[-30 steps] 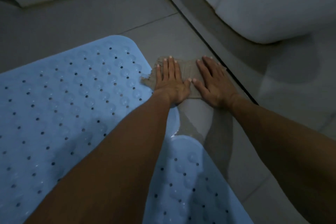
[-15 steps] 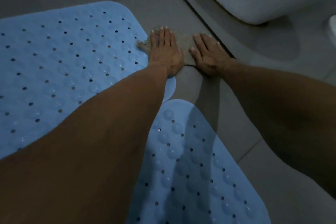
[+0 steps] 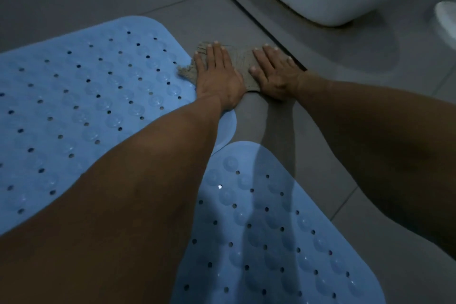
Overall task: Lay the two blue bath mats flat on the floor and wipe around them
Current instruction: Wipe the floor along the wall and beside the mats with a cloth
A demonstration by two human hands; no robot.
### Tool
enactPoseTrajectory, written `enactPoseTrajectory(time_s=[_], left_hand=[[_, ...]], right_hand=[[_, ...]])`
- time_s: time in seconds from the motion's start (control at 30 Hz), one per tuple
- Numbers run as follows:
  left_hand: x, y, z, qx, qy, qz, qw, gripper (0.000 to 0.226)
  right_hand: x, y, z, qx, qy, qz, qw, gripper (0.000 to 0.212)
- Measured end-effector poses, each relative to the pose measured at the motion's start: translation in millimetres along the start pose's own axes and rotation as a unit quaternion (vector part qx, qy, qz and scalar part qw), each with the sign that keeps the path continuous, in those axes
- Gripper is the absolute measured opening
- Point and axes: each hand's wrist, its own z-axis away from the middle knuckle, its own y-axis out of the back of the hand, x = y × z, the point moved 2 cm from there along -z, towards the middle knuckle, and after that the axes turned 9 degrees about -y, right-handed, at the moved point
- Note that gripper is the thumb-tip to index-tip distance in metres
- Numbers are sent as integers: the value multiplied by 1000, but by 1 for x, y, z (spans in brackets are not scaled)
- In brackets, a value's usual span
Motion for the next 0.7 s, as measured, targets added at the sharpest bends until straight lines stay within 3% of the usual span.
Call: enactPoseTrajectory(time_s=[0.43,0.7], left_hand=[[7,5,-4,-54,36,-5,998,65],[60,-10,30,-62,84,-2,995,64]], right_hand=[[8,-10,0,42,37,-56,997,69],[37,-24,27,58,74,-60,994,69]])
